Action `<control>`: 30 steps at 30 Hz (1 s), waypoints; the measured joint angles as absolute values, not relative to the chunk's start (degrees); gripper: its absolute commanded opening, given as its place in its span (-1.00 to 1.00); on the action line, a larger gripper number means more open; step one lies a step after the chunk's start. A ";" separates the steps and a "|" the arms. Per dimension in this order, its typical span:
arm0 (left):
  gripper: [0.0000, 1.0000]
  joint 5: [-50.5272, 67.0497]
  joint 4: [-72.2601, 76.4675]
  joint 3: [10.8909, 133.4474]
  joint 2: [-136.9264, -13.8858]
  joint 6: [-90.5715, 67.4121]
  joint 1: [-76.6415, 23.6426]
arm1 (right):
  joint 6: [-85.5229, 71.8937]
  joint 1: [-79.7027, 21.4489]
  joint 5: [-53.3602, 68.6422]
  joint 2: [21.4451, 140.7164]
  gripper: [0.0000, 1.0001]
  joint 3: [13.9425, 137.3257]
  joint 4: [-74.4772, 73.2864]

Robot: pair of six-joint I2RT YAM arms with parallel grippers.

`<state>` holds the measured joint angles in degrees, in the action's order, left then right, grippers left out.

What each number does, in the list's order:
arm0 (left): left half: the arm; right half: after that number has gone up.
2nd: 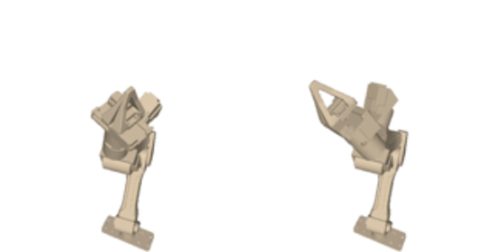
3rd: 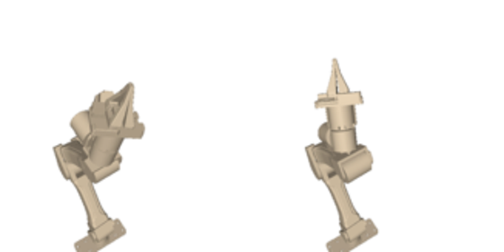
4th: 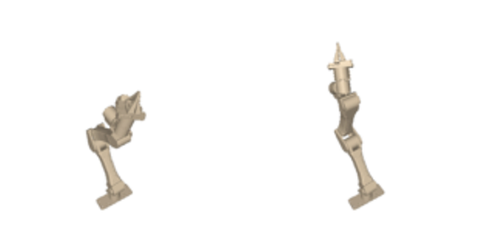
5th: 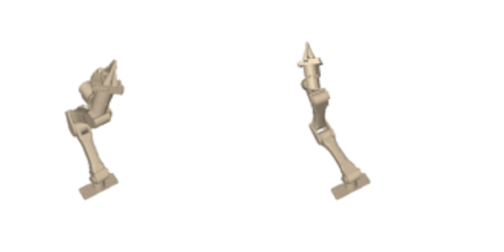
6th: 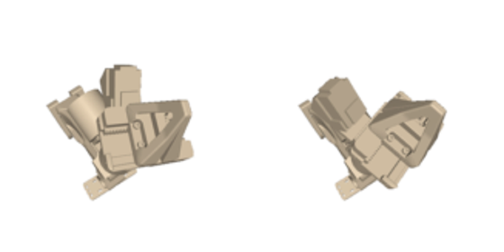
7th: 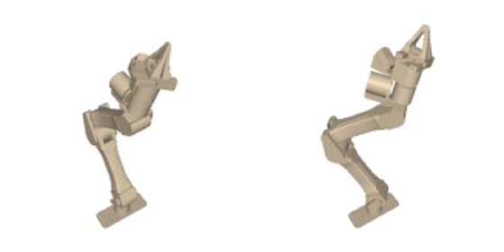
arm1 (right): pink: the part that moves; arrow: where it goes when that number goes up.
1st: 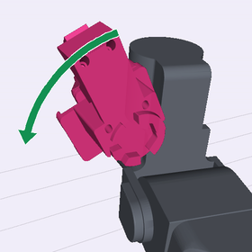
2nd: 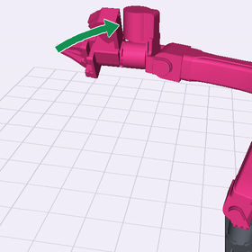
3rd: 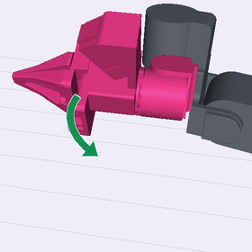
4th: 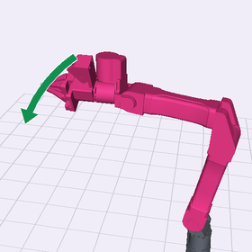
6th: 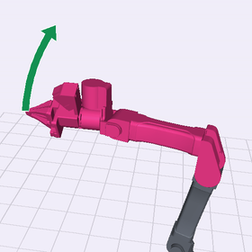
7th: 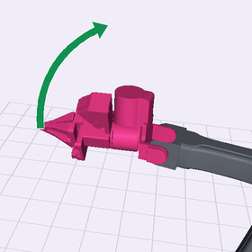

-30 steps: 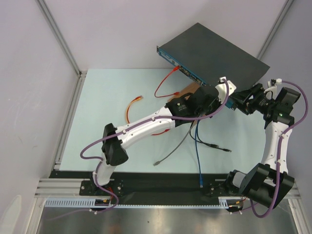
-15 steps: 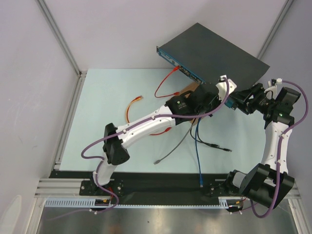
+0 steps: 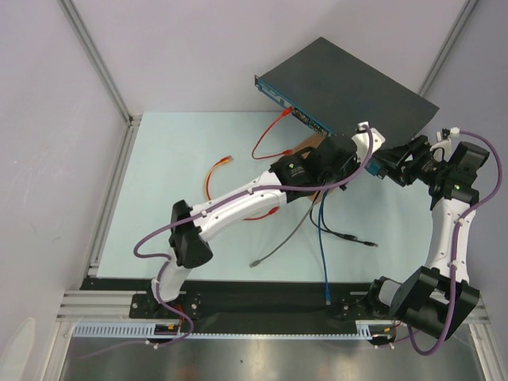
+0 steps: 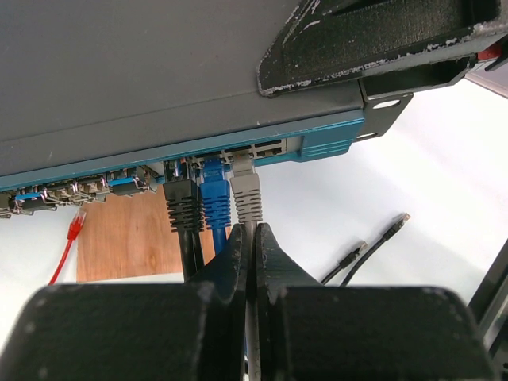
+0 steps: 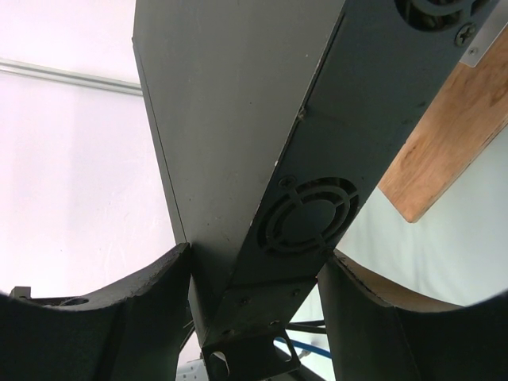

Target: Insert the plug into the switch port

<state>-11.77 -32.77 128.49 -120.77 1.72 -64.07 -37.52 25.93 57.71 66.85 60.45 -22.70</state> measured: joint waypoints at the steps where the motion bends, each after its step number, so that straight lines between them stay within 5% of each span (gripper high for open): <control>1: -0.81 -11.66 -32.75 128.42 -120.70 1.37 -64.03 | -37.50 25.93 57.71 66.85 -1.00 60.45 -22.76; 6: -0.31 -9.98 -28.56 124.07 -118.83 -0.58 -63.26 | -36.73 26.00 58.06 67.26 -1.00 61.14 -24.12; 12: -0.10 -6.72 -24.38 119.42 -116.25 -2.17 -63.18 | -34.20 27.22 60.49 69.14 -0.89 62.96 -27.14; 22: 0.24 -0.40 -20.38 99.59 -95.48 -4.34 -59.55 | -30.48 28.36 62.74 70.83 0.47 64.99 -31.18; 30: 0.36 5.34 -20.21 82.72 -70.91 -10.09 -45.80 | -22.24 31.68 62.22 70.96 0.97 68.84 -33.41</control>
